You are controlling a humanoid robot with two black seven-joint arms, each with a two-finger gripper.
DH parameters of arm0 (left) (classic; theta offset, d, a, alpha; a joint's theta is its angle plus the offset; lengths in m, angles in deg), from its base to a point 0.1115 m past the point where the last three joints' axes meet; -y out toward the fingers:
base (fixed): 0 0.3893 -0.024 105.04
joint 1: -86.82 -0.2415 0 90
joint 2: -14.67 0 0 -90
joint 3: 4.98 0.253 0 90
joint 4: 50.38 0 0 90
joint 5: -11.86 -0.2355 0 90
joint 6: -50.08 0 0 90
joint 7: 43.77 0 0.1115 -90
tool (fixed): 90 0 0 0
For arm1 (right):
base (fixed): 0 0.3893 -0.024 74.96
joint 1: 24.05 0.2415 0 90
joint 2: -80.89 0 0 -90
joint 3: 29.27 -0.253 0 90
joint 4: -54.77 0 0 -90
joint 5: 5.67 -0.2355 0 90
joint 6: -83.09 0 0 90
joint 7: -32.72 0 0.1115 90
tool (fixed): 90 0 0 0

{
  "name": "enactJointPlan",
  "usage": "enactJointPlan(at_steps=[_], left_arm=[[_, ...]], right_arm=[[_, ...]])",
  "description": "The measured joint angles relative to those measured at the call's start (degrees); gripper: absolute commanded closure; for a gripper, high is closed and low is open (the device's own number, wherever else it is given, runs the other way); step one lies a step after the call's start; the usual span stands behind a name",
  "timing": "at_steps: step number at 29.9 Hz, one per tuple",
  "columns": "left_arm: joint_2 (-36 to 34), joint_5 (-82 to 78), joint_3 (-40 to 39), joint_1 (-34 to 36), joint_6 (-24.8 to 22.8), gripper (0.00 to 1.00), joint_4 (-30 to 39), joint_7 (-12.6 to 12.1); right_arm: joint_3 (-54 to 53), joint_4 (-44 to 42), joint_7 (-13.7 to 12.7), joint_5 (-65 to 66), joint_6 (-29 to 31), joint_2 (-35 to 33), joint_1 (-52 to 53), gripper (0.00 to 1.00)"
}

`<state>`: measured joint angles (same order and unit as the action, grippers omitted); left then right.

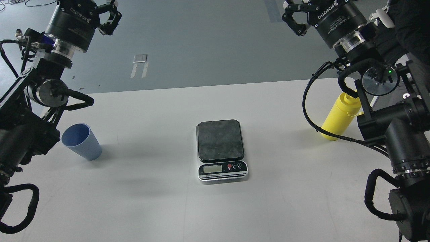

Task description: Pour seasoning into cup on scale with both arms

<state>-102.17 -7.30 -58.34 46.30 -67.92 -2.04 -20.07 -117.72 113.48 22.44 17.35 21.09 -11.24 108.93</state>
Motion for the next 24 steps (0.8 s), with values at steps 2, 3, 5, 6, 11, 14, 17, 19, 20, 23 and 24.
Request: enactJointPlan(at_steps=[2, 3, 5, 6, 11, 14, 17, 19, 20, 23, 24], left_arm=[[0.07, 0.00, 0.01, 0.00, 0.00, 0.01, 0.00, -0.02], [0.09, 0.00, 0.01, 0.00, 0.00, 0.01, 0.00, -0.02], [0.11, 0.00, 0.01, 0.00, 0.00, 0.01, 0.00, -0.02], [0.12, 0.00, 0.01, 0.00, 0.00, 0.01, 0.00, -0.02], [0.12, 0.00, 0.01, 0.00, 0.00, 0.01, 0.00, -0.02], [0.14, 0.00, 0.01, 0.00, 0.00, 0.01, 0.00, -0.02], [0.20, 0.00, 0.01, 0.00, 0.00, 0.01, 0.00, -0.02], [0.24, 0.00, 0.01, 0.00, 0.00, 0.01, 0.00, -0.02], [0.24, 0.00, 0.01, 0.01, 0.00, 0.01, 0.00, -0.02], [0.28, 0.00, 0.01, 0.06, 0.00, 0.01, 0.00, -0.02], [0.29, 0.00, 0.01, 0.08, 0.00, 0.01, 0.00, -0.02]], right_arm=[[-0.10, 0.00, 0.00, 0.00, 0.00, 0.01, 0.00, 0.00], [-0.12, 0.00, 0.00, 0.00, 0.00, 0.02, 0.00, 0.00], [-0.15, 0.00, -0.03, 0.00, 0.00, 0.02, 0.00, 0.00], [-0.15, 0.00, -0.04, 0.00, 0.00, 0.02, 0.00, 0.00], [-0.15, -0.05, -0.04, 0.07, 0.00, 0.03, 0.00, 0.00], [-0.16, -0.06, -0.07, 0.07, 0.00, 0.02, -0.07, 0.00], [-0.40, -0.05, -0.08, 0.06, 0.00, -0.05, -0.22, 0.00], [-0.50, -0.05, -0.08, 0.06, 0.00, -0.06, -0.25, 0.00], [-0.55, -0.03, -0.08, 0.06, 0.00, -0.06, -0.25, 0.00], [-0.58, -0.01, -0.08, 0.06, 0.00, -0.06, -0.26, 0.00], [-0.58, 0.00, -0.08, 0.06, 0.00, -0.06, -0.28, 0.00]])
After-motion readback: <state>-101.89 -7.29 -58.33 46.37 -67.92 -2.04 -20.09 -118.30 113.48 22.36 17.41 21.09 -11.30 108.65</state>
